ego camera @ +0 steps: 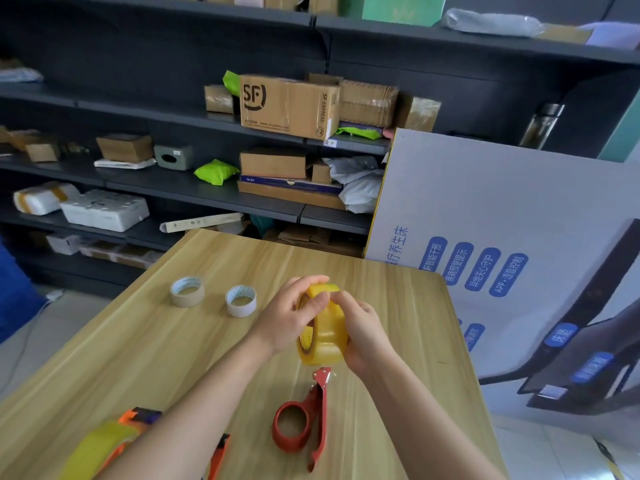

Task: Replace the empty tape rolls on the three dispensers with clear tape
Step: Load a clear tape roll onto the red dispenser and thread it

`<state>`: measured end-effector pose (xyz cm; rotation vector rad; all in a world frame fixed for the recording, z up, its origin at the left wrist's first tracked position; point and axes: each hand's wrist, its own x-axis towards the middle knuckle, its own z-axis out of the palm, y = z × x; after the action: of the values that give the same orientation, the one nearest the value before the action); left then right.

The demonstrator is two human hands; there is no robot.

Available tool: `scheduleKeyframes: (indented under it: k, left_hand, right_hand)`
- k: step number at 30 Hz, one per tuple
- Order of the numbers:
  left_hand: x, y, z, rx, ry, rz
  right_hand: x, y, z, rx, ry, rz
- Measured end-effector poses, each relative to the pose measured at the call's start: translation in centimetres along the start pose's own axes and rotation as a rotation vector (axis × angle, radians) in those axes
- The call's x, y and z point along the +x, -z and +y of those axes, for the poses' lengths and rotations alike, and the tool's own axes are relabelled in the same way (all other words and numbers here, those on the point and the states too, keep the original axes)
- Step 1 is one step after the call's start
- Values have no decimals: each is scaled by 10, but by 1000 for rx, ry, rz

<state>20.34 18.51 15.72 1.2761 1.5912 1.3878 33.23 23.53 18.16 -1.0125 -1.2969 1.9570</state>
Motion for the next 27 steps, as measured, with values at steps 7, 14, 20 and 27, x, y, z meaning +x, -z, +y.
scheduleKeyframes:
  k: [7, 14, 20, 27]
  left_hand:
    - [6, 2, -3, -12, 95, -43]
    - [23, 16, 7, -200, 452, 27]
    - [34, 25, 17, -13, 271, 126]
    - [43, 52, 20, -11, 192, 88]
  right_hand:
    - [13, 11, -2, 96, -121, -77]
    - [19, -7, -7, -73, -62, -40]
    - [21, -13, -12, -73, 49, -83]
    - [20, -23, -6, -147, 158, -61]
